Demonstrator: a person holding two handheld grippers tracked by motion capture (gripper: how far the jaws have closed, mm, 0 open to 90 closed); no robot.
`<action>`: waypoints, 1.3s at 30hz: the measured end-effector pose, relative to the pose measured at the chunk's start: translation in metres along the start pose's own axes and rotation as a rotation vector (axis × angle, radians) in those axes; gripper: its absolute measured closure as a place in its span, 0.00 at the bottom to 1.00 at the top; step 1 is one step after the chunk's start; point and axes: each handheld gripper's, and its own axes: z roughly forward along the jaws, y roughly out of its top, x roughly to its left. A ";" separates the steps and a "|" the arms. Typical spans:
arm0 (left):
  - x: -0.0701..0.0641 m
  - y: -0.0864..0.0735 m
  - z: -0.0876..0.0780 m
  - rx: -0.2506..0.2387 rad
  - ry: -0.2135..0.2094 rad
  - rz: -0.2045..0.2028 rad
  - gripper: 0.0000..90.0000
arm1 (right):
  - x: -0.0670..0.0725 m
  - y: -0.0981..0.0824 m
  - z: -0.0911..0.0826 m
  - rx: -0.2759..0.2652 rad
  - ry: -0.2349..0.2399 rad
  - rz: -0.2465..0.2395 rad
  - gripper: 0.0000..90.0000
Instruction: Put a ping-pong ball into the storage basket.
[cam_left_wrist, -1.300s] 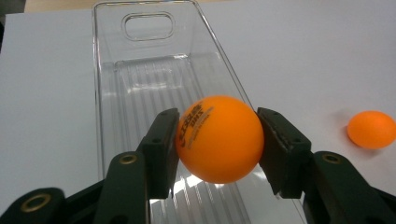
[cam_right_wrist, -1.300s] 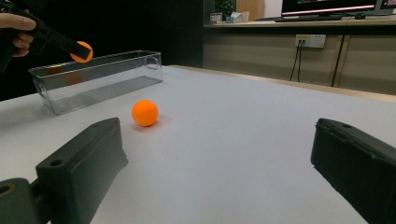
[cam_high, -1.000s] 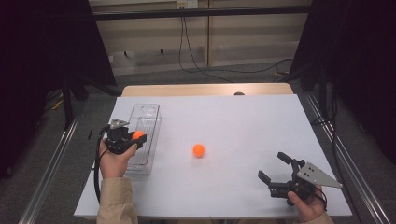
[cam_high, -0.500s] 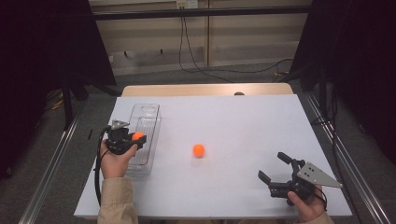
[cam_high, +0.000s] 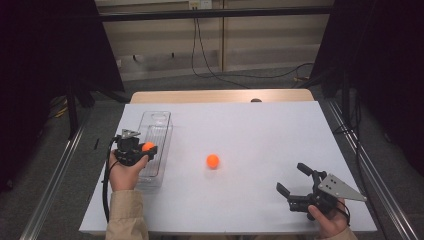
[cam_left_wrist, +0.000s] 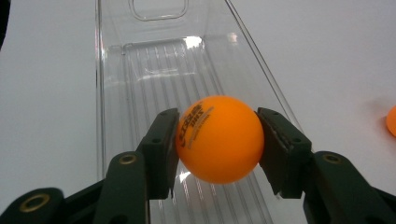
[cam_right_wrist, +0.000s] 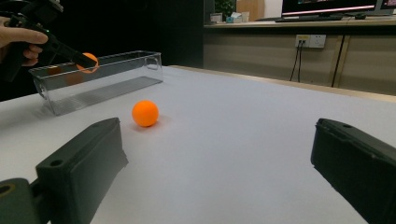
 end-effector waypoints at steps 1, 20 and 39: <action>0.000 0.000 0.000 0.001 -0.001 -0.001 0.56 | 0.000 0.000 0.000 -0.001 0.000 0.000 0.02; 0.000 -0.001 0.003 0.016 0.011 0.004 0.56 | 0.000 0.000 0.000 -0.002 0.000 -0.001 0.02; 0.001 -0.002 0.003 0.008 0.022 -0.001 0.54 | 0.000 0.000 0.000 -0.002 0.000 0.001 0.02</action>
